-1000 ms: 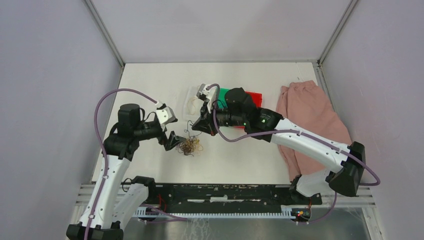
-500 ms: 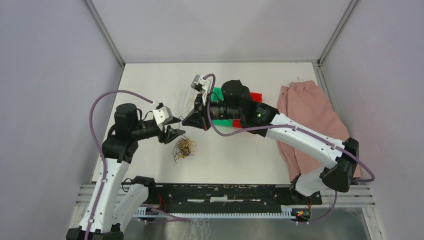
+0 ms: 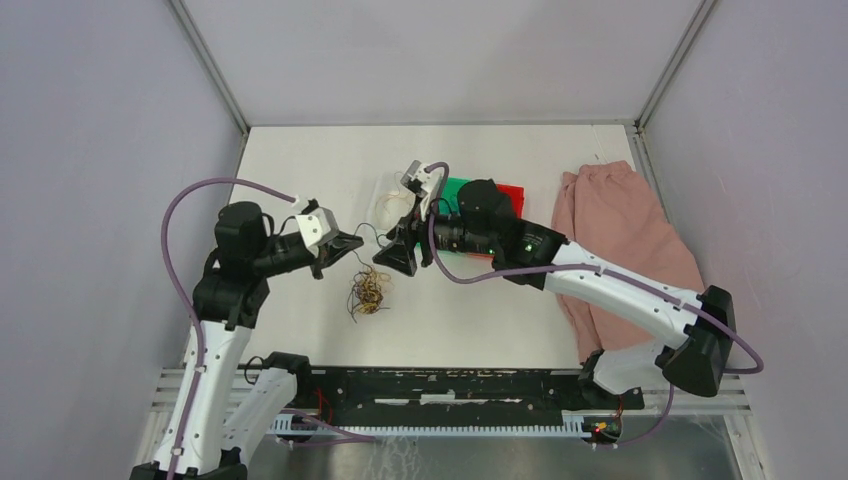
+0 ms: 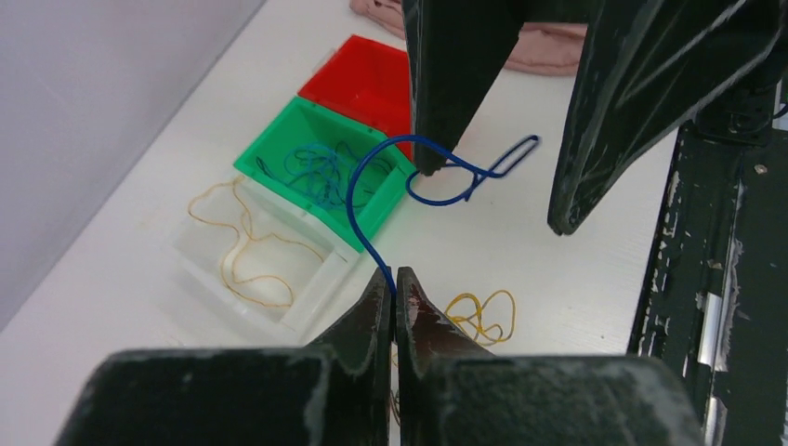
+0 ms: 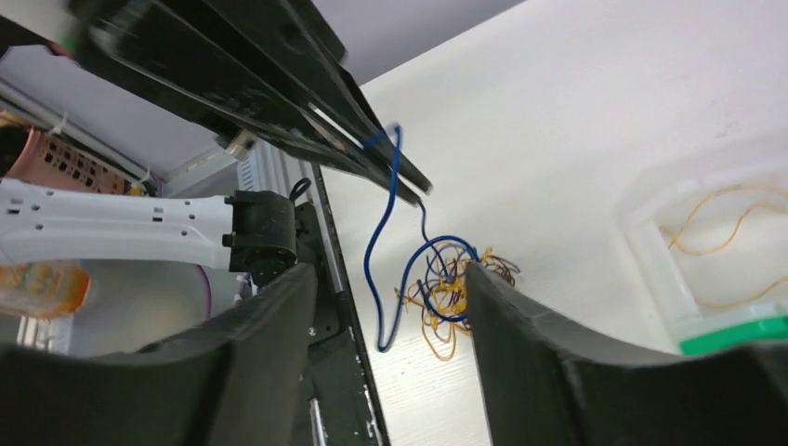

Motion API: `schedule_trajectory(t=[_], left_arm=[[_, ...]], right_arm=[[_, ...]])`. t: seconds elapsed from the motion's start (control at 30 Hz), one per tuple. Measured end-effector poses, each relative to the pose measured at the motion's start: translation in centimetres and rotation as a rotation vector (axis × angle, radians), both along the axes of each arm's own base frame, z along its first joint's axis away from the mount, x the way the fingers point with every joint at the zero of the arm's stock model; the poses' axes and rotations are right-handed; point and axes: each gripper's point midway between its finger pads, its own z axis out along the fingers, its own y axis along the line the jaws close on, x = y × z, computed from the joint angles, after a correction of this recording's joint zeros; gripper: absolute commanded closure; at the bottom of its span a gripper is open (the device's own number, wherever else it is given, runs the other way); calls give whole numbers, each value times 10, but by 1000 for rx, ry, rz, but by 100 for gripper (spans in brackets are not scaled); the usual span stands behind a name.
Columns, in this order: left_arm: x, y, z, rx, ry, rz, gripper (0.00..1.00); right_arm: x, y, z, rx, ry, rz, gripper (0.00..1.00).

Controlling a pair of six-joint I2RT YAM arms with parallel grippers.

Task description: Untangle the cables

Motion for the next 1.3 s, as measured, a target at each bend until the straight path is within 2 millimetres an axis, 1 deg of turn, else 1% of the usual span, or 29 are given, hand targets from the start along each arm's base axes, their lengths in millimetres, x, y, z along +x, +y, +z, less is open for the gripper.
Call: schedule_trajectory(t=[0.07,0.17,0.2,0.27,0.4,0.47,0.57,0.67,0.87,0.97,1.13,1.27,1.3], left_arm=[[0,-1,16,-7,-38,-3,97],[-1,-1,38,-19,-94,-9,97],[-1,-2,42,-21,-106,-12,97],[-3,-3,51,-30,-129,-23,97],[-6,-3,60,-40,-141,-25,97],[-6,-3,63,-41,-147,-26,97],[-7,-3,67,-43,-156,-26,97],[-6,-4,76,-45,-173,-27,97],[2,-5,98,-51,-211,-28,97],[8,-6,110,-60,-226,-26,97],[16,-8,129,-81,-253,-23,97],[15,-8,141,-102,-267,-20,97],[14,-9,147,-111,-276,-20,97]], right_arm=[[5,-6,-9,-7,-9,-41,23],[11,-11,-23,-20,-20,-89,21],[13,-11,-30,-22,-25,-95,19],[14,-10,-35,-22,-27,-96,18],[22,7,-36,31,-51,-80,20],[26,18,-40,50,-48,-71,22],[32,35,-49,68,-15,-57,27],[33,50,-56,94,38,-36,31],[35,65,-80,99,134,-30,36],[38,68,-92,79,154,-49,37],[49,65,-108,37,162,-115,37],[58,63,-124,-2,164,-164,37],[60,63,-129,-15,165,-176,37]])
